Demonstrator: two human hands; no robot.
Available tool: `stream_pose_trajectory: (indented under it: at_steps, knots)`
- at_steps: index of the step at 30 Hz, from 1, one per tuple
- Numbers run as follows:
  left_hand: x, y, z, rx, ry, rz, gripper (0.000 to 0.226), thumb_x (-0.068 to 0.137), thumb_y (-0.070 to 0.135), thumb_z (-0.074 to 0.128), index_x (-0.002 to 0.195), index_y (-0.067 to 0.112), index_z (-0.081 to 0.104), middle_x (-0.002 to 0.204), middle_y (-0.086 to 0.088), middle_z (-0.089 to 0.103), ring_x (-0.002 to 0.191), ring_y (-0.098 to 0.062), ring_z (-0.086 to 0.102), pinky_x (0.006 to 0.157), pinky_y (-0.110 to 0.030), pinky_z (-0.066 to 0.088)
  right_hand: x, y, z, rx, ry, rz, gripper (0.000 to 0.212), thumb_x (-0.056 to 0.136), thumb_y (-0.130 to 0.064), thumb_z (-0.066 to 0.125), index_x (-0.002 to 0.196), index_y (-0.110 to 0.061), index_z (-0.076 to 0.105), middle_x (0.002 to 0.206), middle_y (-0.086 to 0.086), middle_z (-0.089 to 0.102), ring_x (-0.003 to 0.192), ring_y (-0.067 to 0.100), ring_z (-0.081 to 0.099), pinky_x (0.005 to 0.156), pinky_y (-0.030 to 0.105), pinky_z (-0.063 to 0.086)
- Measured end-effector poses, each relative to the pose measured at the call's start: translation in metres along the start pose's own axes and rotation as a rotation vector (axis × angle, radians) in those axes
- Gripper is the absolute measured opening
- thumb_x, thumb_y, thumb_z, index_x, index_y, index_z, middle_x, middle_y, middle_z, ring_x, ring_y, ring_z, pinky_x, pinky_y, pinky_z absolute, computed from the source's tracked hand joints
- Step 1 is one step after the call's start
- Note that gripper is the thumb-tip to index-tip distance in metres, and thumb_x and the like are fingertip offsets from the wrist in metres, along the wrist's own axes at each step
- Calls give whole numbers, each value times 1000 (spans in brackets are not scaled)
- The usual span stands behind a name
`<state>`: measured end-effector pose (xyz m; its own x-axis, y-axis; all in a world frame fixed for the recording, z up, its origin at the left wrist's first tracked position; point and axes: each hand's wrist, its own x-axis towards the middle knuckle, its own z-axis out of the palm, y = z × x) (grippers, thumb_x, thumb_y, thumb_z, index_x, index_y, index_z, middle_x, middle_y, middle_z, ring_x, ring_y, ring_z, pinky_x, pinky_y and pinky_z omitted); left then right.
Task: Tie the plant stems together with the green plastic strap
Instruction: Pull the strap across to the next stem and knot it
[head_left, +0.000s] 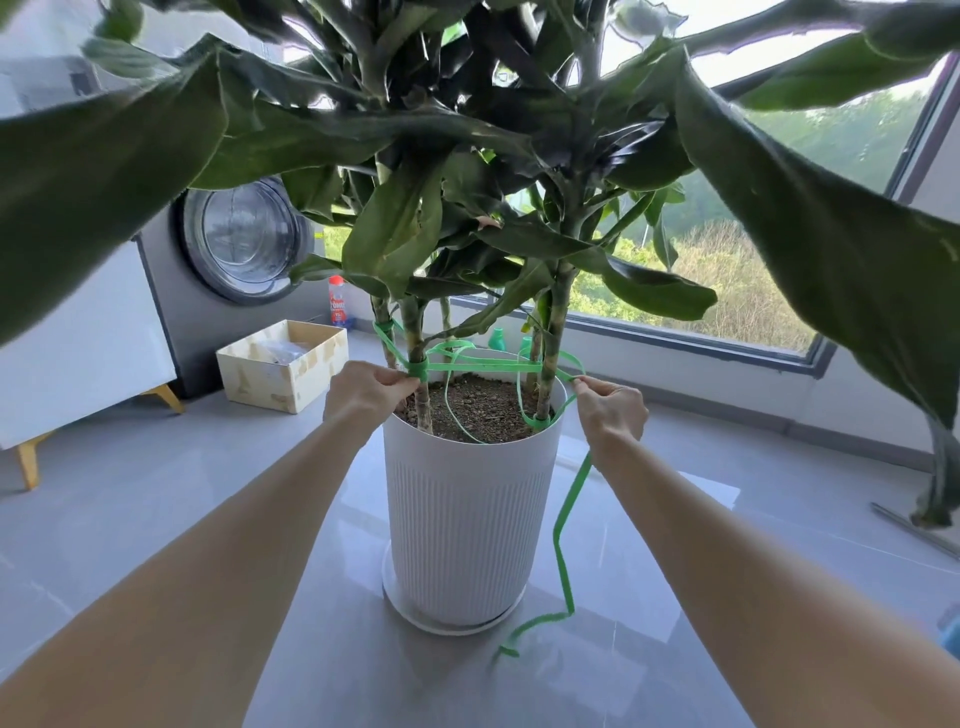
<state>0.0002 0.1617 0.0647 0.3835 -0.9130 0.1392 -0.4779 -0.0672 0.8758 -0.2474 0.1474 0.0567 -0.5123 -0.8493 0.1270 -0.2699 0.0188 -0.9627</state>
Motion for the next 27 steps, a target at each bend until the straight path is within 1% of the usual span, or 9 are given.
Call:
stream_pose_trajectory:
  at_steps: [4, 7, 9, 13, 15, 17, 20, 25, 27]
  knots:
    - [-3, -1, -6, 26, -16, -46, 30, 75, 41, 76, 92, 16, 75, 90, -5, 68, 86, -23, 63, 78, -35, 55, -11, 1, -5, -25, -83, -76, 22, 86, -30, 67, 103, -19, 75, 91, -1, 74, 70, 9, 54, 72, 28, 49]
    - [-6, 3, -2, -19, -54, -31, 26, 80, 36, 72, 91, 12, 74, 87, -6, 67, 89, -26, 65, 85, -41, 56, -15, 3, -6, -84, -141, -149, 21, 88, -31, 65, 103, -20, 75, 76, -1, 72, 63, 13, 54, 60, 29, 44]
    - [-6, 6, 2, -38, -70, -20, 25, 83, 33, 70, 92, 10, 74, 86, -6, 68, 87, -24, 66, 82, -36, 56, -18, 4, -5, -127, -164, -192, 19, 89, -30, 63, 101, -21, 75, 71, -3, 71, 58, 13, 54, 58, 29, 44]
    - [-9, 17, 14, -98, -152, 19, 23, 86, 27, 67, 95, 8, 75, 91, -6, 72, 72, -12, 62, 70, -23, 54, -21, 12, -4, -194, -261, -244, 17, 89, -29, 64, 87, -19, 78, 68, -9, 72, 52, 14, 63, 69, 42, 58]
    - [-11, 22, 20, -80, -188, 51, 21, 86, 27, 67, 96, 9, 74, 90, -3, 71, 72, -11, 62, 70, -23, 54, -20, 13, -6, -241, -334, -265, 18, 88, -32, 65, 80, -22, 77, 69, -9, 72, 56, 13, 66, 70, 42, 58]
    - [-13, 25, 26, -35, -257, 74, 21, 86, 28, 66, 97, 11, 73, 88, 1, 70, 73, -10, 62, 67, -24, 54, -15, 10, -8, -263, -394, -257, 17, 86, -34, 67, 81, -23, 78, 76, -8, 73, 66, 9, 64, 67, 30, 55]
    - [-19, 29, 32, 88, -420, 95, 19, 87, 27, 65, 98, 14, 74, 87, 5, 70, 72, -6, 61, 54, -15, 47, -11, 1, -8, -268, -479, -215, 24, 83, -38, 70, 94, -19, 78, 87, -4, 71, 70, 0, 51, 57, 15, 36]
    - [-21, 32, 36, 37, -430, 62, 19, 92, 21, 59, 102, 12, 72, 92, 4, 70, 75, -8, 61, 59, -17, 50, -16, 0, -3, -218, -589, -222, 18, 84, -31, 70, 88, -16, 78, 90, -1, 75, 81, 12, 61, 80, 28, 50]
    - [-18, 30, 35, -20, -397, 33, 20, 93, 21, 58, 105, 13, 70, 97, 2, 71, 76, -8, 62, 66, -21, 51, -19, 4, -3, -207, -653, -223, 18, 85, -28, 69, 90, -13, 78, 92, 2, 75, 80, 12, 59, 78, 27, 50]
